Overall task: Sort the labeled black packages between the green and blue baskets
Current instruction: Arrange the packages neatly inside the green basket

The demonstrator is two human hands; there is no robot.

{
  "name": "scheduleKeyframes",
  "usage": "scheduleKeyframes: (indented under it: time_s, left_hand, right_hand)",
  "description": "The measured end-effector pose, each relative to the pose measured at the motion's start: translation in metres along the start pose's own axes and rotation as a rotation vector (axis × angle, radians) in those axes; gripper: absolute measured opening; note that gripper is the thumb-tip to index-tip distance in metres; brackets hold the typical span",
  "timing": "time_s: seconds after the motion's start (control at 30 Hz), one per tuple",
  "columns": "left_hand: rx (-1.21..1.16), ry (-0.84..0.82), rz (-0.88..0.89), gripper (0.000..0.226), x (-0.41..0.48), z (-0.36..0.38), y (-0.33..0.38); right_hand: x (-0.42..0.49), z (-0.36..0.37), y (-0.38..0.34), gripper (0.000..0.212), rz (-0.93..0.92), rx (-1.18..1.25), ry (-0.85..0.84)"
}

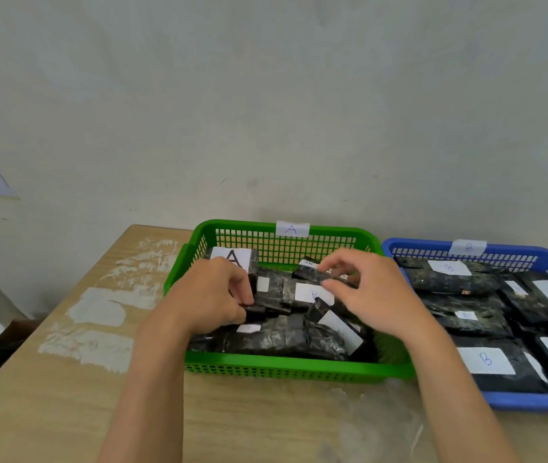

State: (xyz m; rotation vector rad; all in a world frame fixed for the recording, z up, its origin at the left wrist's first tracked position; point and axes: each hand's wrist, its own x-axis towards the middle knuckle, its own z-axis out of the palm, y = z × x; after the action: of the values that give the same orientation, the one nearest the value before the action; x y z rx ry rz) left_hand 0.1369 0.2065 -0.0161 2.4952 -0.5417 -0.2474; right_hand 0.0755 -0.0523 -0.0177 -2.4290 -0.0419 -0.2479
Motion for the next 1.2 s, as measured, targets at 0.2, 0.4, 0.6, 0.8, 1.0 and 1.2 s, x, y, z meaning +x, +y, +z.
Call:
scheduleKeyframes:
  time_s: [0.2,0.4,0.6,0.8,1.0,1.2]
  left_hand:
    - [-0.063,-0.147,-0.024,0.019,0.003,-0.002,-0.014]
    - [-0.07,-0.115,0.051,0.008,0.01,0.003,-0.005]
    - [0.111,-0.207,0.052,0.028,0.019,0.025,0.013]
    - [0.158,-0.21,0.014,0.032,0.022,0.035,0.016]
    - [0.245,-0.014,0.095,0.056,0.035,0.043,0.039]
    - [0.3,-0.041,0.064,0.043,0.051,0.049,0.042]
  right_hand:
    - [0.048,-0.009,0.015,0.062,0.133,-0.447,-0.383]
    - [0.065,0.001,0.029,0.065,0.111,-0.548,-0.534]
    - [0.07,-0.021,0.029,0.037,0.104,-0.279,-0.312]
    - [0.079,-0.029,0.03,0.045,0.227,-0.079,-0.325]
    - [0.083,-0.017,0.033,0.053,0.123,-0.253,-0.465]
    - [0.081,0.0,0.041,0.051,-0.003,-0.224,-0.164]
